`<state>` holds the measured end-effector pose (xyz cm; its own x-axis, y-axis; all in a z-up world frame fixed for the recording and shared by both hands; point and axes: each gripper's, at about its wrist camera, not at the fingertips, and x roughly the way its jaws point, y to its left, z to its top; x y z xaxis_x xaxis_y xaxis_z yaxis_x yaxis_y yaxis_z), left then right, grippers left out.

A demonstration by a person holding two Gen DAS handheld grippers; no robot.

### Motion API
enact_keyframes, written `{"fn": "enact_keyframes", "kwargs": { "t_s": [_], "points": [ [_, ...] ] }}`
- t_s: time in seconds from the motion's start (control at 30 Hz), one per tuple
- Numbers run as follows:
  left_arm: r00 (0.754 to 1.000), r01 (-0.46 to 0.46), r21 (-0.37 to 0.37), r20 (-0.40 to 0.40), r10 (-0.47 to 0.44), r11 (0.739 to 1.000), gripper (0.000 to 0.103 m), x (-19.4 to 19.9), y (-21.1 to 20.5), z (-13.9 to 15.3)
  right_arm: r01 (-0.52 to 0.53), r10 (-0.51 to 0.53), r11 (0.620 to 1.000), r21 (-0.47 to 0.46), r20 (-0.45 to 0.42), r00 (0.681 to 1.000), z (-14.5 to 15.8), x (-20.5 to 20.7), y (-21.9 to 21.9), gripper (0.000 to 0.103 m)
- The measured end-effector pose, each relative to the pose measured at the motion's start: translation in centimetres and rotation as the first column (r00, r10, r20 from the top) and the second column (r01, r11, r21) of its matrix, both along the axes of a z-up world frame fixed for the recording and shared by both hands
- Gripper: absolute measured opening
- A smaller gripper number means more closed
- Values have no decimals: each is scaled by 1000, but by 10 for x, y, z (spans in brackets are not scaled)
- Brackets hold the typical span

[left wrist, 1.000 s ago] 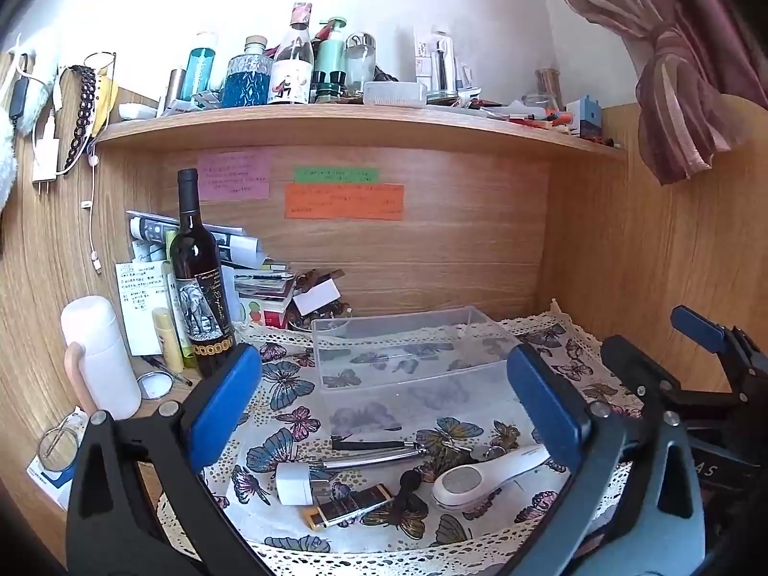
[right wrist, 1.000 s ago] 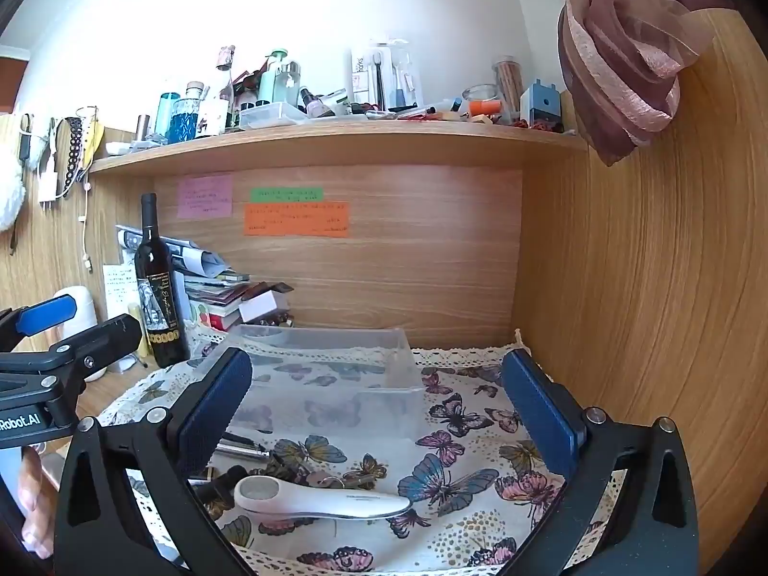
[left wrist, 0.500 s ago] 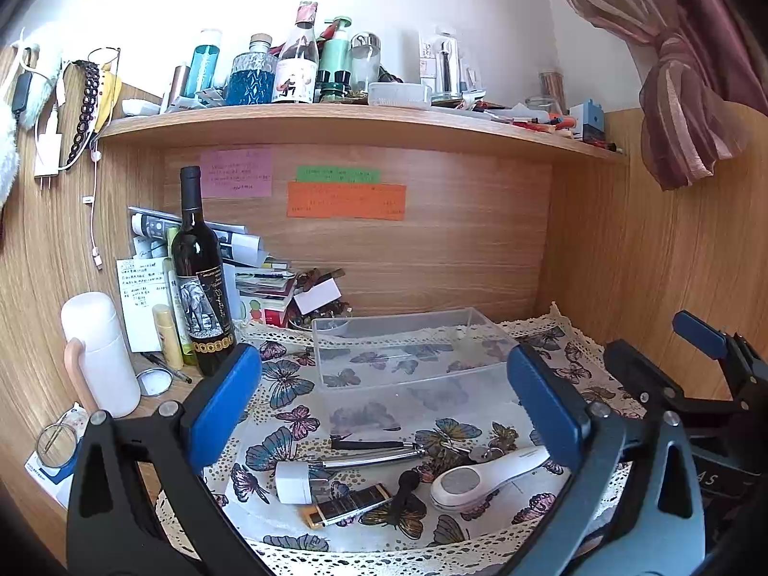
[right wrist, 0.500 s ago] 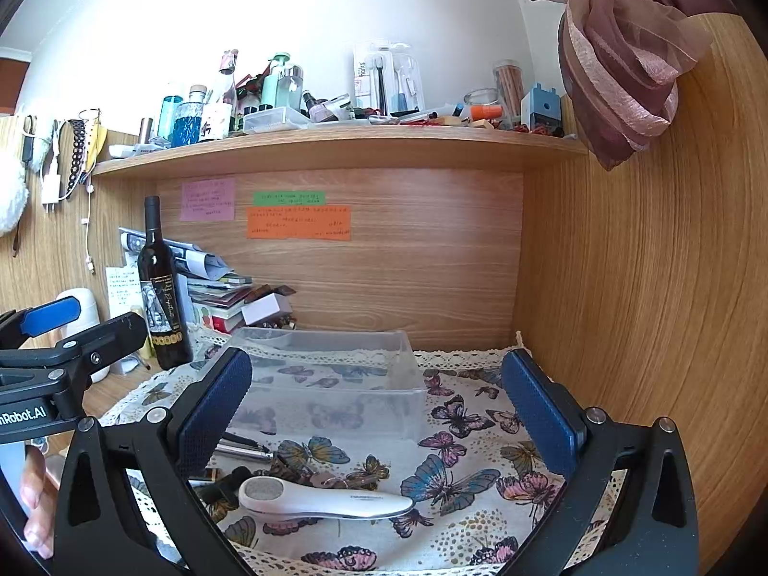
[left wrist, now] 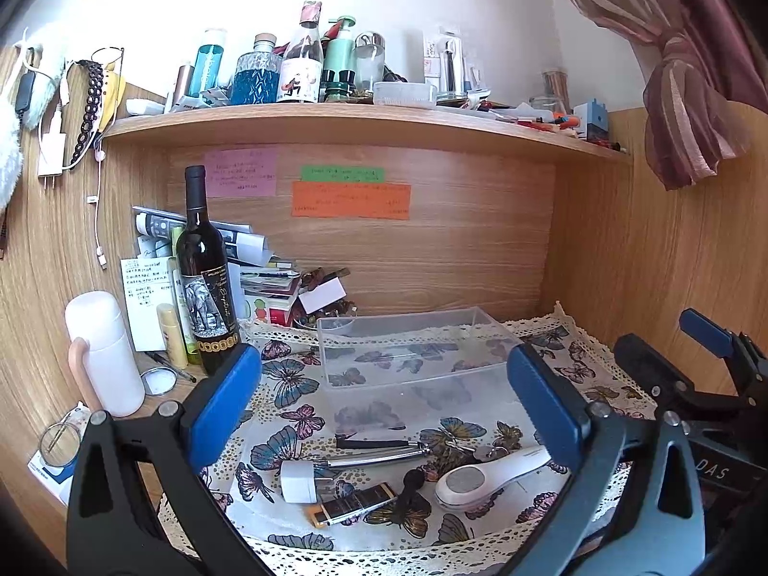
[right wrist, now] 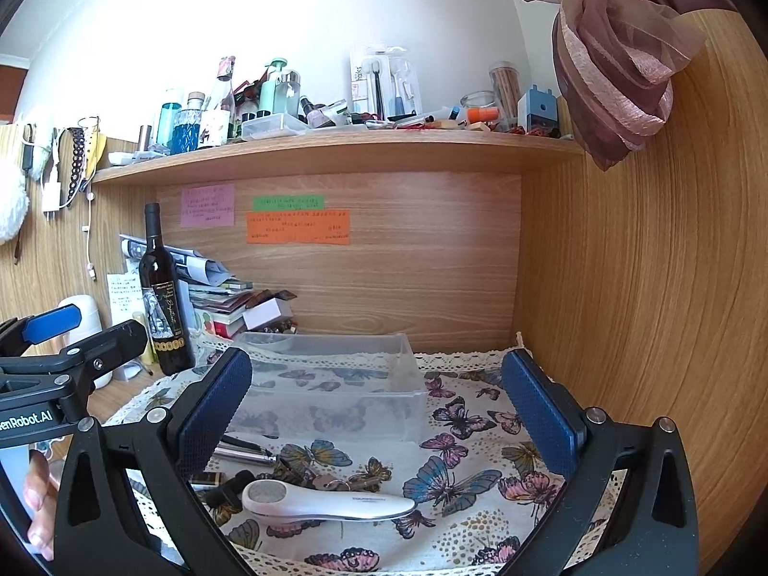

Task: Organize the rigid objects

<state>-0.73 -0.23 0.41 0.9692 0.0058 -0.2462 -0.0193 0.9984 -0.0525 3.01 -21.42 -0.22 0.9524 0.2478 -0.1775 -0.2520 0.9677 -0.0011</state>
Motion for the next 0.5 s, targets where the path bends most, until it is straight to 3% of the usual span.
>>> {"fn": "enact_keyframes", "kwargs": {
  "t_s": [0.5],
  "points": [
    [1000,-3,15,9,3,1000,103,-4,-4,1,-3,3,1000,5,14,1000,2,-5,1,103]
  ]
}}
